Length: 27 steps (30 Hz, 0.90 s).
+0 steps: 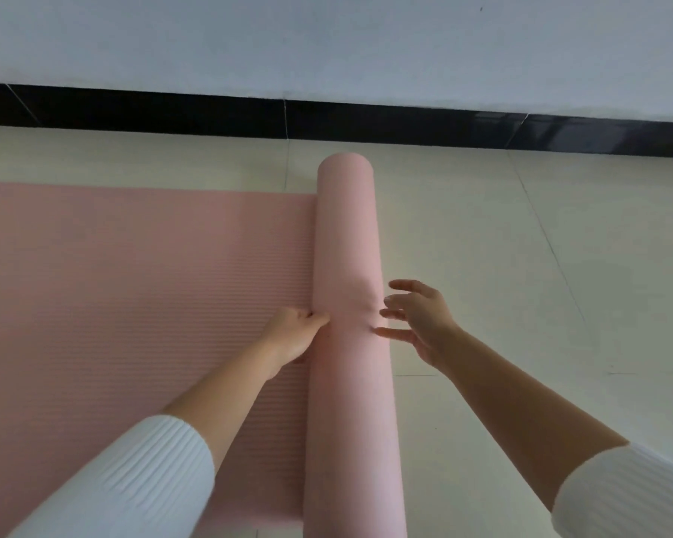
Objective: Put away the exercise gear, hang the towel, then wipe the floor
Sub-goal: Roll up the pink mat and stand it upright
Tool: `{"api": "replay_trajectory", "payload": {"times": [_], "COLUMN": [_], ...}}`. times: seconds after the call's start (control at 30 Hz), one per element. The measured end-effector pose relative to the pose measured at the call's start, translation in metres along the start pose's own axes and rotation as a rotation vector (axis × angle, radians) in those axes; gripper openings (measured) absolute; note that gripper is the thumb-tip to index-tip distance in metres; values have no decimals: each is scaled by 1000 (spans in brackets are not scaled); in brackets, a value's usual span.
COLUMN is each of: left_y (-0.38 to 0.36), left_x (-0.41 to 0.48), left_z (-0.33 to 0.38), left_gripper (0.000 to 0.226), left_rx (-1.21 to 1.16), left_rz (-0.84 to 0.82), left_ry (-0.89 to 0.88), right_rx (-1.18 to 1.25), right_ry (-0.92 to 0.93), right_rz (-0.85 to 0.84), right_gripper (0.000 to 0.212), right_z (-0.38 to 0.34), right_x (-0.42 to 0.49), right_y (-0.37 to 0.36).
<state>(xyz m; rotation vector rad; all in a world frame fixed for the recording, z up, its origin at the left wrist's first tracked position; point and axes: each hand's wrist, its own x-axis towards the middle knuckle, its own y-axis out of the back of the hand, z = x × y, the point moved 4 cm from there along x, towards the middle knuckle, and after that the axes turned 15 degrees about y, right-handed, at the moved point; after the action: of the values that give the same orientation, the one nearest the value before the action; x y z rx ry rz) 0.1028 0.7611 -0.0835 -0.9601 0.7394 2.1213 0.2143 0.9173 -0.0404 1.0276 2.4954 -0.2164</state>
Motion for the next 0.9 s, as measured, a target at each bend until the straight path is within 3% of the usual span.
{"api": "replay_trajectory", "payload": {"times": [0.07,0.1,0.2,0.27,0.33,0.4,0.5,0.53,0.6,0.67,0.7,0.8,0.9], "left_y": [13,20,50,70,87,102,116,120,128,137,143,166,187], "left_x": [-5,-7,-8,-13,-14,-16,-21,-21,-18,-13,-14,-18,-25], "left_z": [-10,-12,-8,-8,-17,-28,-46,-50,-60,-66,-67,-73,-78], "left_gripper": [19,21,53,61,50,44,58,63,69,70,68,53,30], "left_rx": [76,108,214,220,151,83,64,72,107,104,89,64,139], "left_rz": [-83,-88,108,174,169,129,-36,-80,-94,-42,-7,209,396], "left_ry": [40,4,-224,-255,-227,-175,-160,-172,-155,-143,-153,-203,-247], "right_rx": [-15,-134,-511,-496,-390,-228,30,0,-325,-650,-669,-479,-417], "right_ry": [-112,-133,-33,-21,-18,-34,-108,-150,-172,-63,-23,-33,-7], "right_rz": [58,33,-59,-139,-187,-117,69,97,40,-64,-102,-237,-363], "right_gripper": [33,30,34,42,45,45,55,58,54,46,43,34,40], "right_z": [13,18,19,16,13,13,24,31,37,35,31,20,15], "right_x": [-12,-18,-34,-47,-60,-67,-75,-78,-81,-75,-71,-70,-72], "right_y": [-17,-28,-63,-91,-115,-128,-137,-142,-151,-155,-155,-163,-186]}}
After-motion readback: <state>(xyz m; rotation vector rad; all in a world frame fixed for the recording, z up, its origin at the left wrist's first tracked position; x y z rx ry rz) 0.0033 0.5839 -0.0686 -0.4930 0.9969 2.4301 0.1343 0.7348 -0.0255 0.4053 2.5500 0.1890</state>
